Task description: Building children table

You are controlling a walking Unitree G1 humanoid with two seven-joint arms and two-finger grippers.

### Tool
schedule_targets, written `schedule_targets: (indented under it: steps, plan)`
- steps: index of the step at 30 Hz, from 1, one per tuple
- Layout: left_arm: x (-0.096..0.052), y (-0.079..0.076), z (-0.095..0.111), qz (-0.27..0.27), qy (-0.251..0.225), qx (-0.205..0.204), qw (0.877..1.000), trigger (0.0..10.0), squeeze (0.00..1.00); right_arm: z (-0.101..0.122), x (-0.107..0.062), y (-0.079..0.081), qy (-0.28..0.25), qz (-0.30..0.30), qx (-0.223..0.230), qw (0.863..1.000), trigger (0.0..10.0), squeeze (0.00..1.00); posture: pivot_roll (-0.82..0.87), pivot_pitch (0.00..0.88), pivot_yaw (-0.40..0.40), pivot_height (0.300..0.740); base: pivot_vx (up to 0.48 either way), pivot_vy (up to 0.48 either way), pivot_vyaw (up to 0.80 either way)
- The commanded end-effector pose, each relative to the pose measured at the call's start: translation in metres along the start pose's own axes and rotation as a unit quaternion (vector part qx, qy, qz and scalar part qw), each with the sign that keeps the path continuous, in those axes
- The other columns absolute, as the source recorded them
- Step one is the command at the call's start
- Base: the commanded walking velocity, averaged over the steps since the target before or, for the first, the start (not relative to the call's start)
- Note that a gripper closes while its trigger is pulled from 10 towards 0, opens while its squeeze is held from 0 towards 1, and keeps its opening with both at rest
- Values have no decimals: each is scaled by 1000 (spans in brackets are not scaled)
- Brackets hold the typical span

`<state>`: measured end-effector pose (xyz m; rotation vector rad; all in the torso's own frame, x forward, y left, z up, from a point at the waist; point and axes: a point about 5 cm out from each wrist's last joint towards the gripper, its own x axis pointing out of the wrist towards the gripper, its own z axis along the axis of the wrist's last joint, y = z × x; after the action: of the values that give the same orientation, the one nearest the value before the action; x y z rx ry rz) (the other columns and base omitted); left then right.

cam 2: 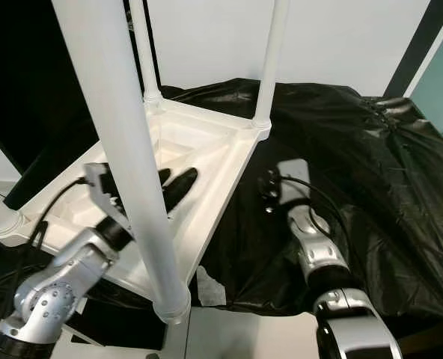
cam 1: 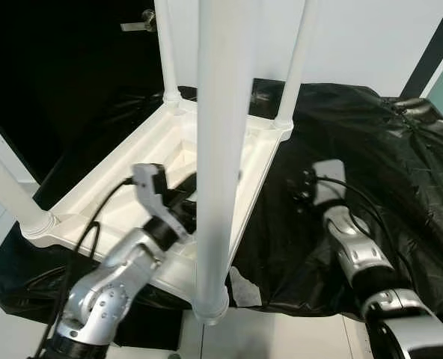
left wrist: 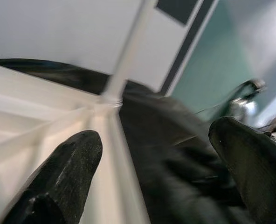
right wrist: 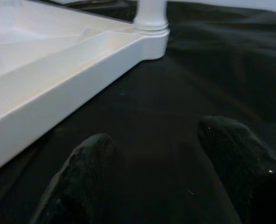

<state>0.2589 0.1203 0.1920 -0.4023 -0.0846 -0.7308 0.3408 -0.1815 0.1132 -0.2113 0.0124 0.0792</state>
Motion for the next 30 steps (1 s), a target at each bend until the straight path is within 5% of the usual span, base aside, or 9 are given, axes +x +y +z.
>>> schedule_targets:
  steps: [1,12,16,25,30]
  plan:
    - [-5,-10,2,-165,9,30,986,10000,0,5,-3,-9,-15,-11,4,1000,10000,0,-12,0,4,740,0,0,0]
    - [-34,37,11,-79,61,153,983,10000,0,7,-38,-12,-32,27,-27,999,10000,0,-22,0,6,740,0,0,0]
    - [-39,40,11,-81,72,159,981,10000,0,9,-40,-11,-37,36,-28,998,10000,0,-23,0,8,740,0,0,0]
    - [-86,31,11,-159,121,140,970,10000,0,17,-47,4,-43,85,-17,995,10000,0,19,0,-12,740,0,0,0]
    - [-100,28,7,-194,158,134,959,10000,0,17,-47,2,-38,93,-23,995,10000,0,32,0,-22,740,0,0,0]
